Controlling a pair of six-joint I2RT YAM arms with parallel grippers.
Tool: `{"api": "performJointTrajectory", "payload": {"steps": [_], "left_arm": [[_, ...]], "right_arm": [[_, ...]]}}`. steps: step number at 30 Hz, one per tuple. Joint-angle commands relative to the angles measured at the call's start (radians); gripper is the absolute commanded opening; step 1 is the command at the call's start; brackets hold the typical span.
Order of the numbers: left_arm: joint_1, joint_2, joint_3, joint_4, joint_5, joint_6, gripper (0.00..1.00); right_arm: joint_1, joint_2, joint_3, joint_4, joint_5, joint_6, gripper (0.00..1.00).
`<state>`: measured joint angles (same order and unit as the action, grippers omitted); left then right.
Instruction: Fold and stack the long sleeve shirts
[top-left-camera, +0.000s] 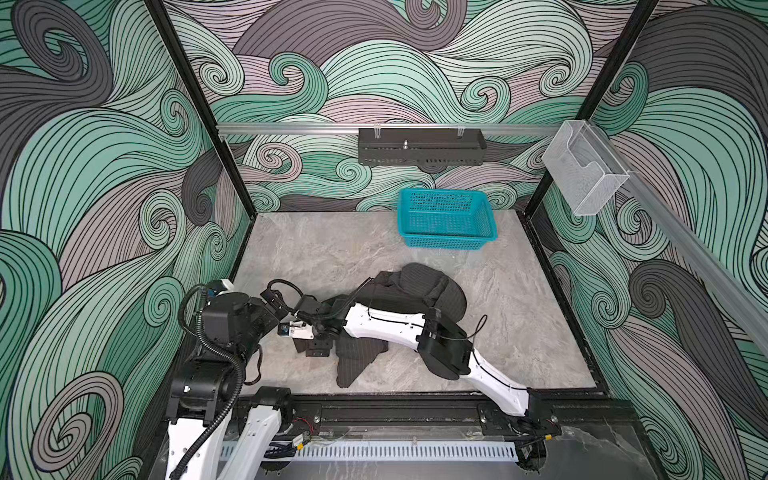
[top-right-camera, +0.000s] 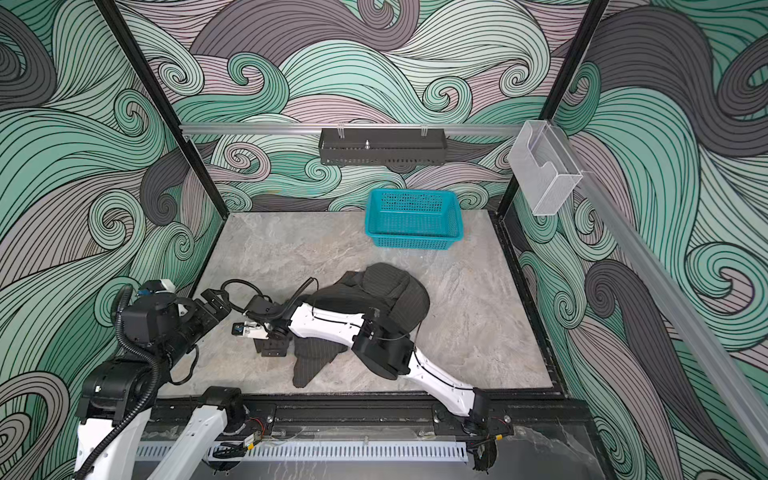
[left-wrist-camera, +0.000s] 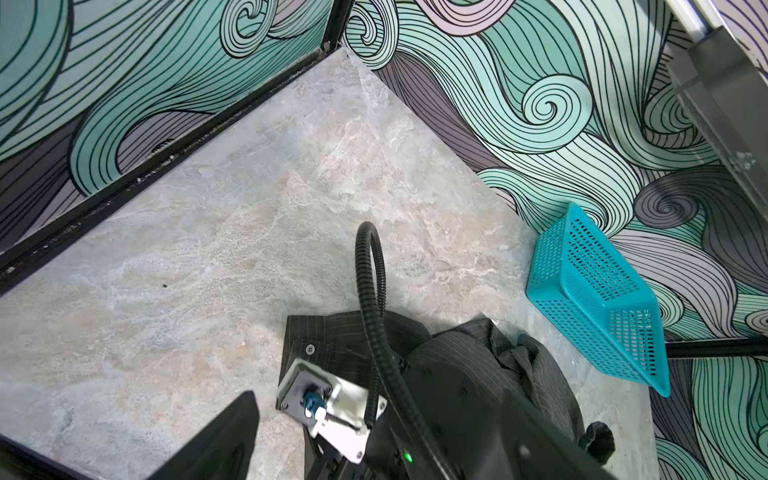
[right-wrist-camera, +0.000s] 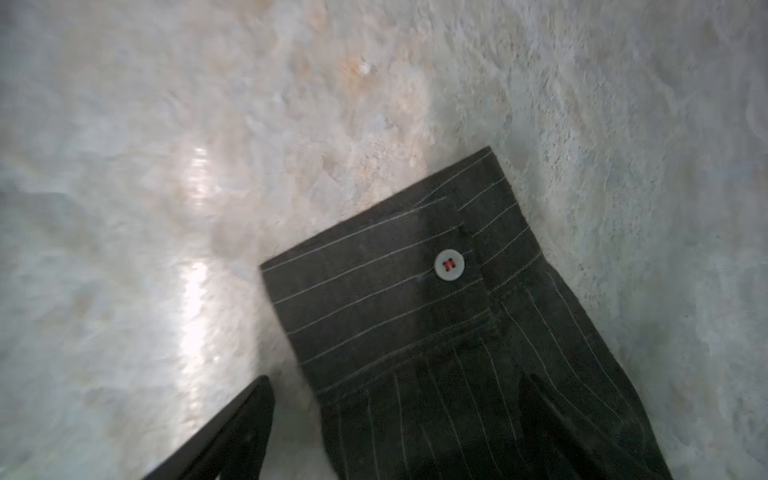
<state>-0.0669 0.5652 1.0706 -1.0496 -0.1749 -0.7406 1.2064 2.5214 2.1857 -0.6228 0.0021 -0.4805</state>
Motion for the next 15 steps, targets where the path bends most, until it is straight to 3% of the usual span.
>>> {"api": "performJointTrajectory", "payload": {"steps": [1, 3, 5, 8, 9, 13, 15], "left_arm": [[0.006, -0.008, 0.055, -0.06, -0.038, -0.028, 0.92], [0.004, -0.008, 0.075, -0.067, -0.04, -0.029, 0.92], [0.003, -0.007, 0.089, -0.072, -0.047, -0.028, 0.92], [0.003, -0.005, 0.104, -0.077, -0.051, -0.022, 0.92], [0.001, -0.004, 0.107, -0.079, -0.052, -0.022, 0.92], [-0.002, -0.002, 0.111, -0.078, -0.056, -0.015, 0.92], [-0.006, -0.002, 0.109, -0.078, -0.06, -0.006, 0.92]], "right_arm": [[-0.027, 0.048, 0.045, -0.075, 0.031, 0.025, 0.89], [-0.038, 0.062, 0.052, -0.074, 0.031, 0.041, 0.85], [-0.048, 0.07, 0.054, -0.075, 0.044, 0.062, 0.71], [-0.075, 0.063, 0.056, -0.086, 0.061, 0.135, 0.17], [-0.085, 0.045, 0.051, -0.085, 0.059, 0.165, 0.04], [-0.13, -0.117, 0.005, -0.079, -0.035, 0.257, 0.0], [-0.159, -0.269, -0.065, -0.036, -0.05, 0.299, 0.0]]}}
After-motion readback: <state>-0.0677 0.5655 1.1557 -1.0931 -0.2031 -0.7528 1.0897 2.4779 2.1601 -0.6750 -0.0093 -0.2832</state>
